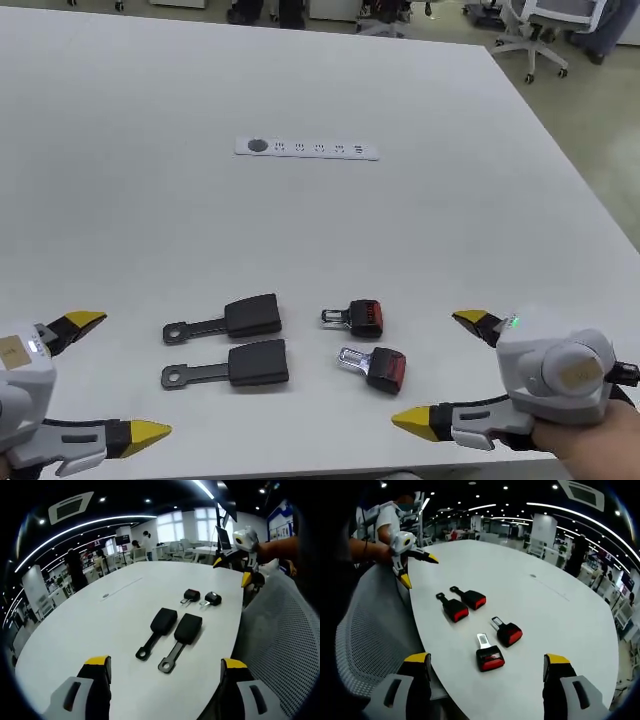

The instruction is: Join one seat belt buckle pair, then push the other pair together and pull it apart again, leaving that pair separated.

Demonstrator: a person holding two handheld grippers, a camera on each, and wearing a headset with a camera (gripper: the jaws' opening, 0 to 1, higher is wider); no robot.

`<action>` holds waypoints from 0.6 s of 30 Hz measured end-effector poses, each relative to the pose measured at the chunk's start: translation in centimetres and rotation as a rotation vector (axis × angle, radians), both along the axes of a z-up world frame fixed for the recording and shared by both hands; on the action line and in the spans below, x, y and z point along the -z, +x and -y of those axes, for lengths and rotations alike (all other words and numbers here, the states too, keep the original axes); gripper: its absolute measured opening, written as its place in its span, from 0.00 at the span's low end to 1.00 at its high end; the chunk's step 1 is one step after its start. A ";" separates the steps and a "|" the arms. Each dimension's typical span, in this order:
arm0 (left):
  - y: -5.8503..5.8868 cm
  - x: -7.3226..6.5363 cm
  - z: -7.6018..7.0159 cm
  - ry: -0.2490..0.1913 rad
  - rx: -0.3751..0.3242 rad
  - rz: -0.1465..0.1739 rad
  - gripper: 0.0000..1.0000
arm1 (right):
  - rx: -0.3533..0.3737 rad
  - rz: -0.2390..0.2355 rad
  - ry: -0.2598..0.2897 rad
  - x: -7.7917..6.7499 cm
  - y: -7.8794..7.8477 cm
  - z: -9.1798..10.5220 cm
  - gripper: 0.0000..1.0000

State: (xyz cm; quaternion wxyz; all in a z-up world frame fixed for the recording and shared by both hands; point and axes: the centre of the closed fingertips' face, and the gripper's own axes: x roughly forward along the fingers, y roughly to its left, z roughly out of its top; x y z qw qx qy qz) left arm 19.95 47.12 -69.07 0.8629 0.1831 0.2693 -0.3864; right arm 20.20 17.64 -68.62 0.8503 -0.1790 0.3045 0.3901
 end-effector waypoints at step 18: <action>-0.4 0.0 0.4 0.013 0.020 -0.005 0.88 | -0.006 -0.003 0.001 0.2 -0.2 -0.1 0.90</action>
